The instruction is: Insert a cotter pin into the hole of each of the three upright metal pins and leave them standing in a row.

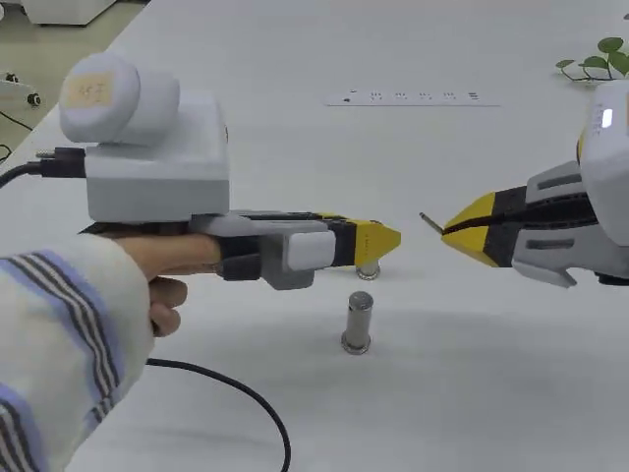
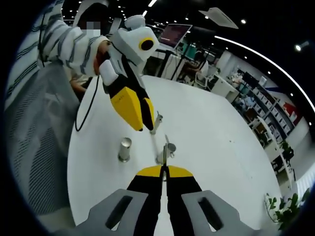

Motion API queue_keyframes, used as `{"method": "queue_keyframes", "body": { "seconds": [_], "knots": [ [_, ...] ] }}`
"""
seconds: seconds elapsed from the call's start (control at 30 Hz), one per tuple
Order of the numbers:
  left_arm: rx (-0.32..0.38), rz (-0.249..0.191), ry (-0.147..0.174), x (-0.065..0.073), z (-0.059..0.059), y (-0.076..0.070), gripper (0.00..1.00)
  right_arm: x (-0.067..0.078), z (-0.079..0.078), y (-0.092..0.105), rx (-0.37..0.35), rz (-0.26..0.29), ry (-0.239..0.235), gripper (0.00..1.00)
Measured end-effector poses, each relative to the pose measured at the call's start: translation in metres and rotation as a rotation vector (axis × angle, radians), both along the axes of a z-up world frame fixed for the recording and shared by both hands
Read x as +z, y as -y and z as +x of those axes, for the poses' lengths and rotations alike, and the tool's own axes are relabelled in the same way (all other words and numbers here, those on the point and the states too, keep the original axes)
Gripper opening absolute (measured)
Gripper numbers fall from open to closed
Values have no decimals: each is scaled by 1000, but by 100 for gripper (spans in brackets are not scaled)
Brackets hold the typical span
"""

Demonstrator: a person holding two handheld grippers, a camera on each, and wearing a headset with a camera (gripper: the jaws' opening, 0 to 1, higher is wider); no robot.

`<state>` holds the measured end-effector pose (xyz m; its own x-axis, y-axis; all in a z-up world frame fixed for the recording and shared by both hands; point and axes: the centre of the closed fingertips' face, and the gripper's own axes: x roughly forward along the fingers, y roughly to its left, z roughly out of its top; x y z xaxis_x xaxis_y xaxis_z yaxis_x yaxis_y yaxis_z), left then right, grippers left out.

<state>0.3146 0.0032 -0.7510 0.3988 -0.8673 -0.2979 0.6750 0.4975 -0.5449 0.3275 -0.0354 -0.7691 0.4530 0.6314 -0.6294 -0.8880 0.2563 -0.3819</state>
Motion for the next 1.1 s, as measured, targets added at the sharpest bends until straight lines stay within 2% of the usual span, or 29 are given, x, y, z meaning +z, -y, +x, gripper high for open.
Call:
{"method": "queue_keyframes", "body": {
  "seconds": [0.13,0.27,0.37,0.6,0.63,0.67,0.8,0.9,0.97,1.1],
  "knots": [
    [-6,1,-20,-3,-2,4,14,-2,-5,-6,18,-9,10,2],
    [-4,-7,-24,-3,-2,7,12,-3,-8,-10,30,-21,25,2],
    [-4,-15,-17,-2,-2,9,8,-2,-8,-11,55,-73,78,2],
    [-8,-16,-30,-5,-4,13,7,0,-14,-16,91,-101,110,2],
    [-8,-16,-33,-6,-4,13,7,0,-15,-17,102,-119,127,2],
    [-8,-16,-33,-6,-4,14,7,1,-14,-18,105,-132,144,2],
    [-3,-14,-41,-8,-5,14,6,-1,-19,-25,134,-153,164,2],
    [-1,-5,-42,-9,-5,12,6,-2,-18,-27,139,-154,164,2],
    [8,-9,-43,-9,-4,10,6,-1,-17,-27,143,-169,184,2],
    [13,-16,-53,-8,-4,8,5,1,-16,-28,145,-175,195,2]
  ]
}}
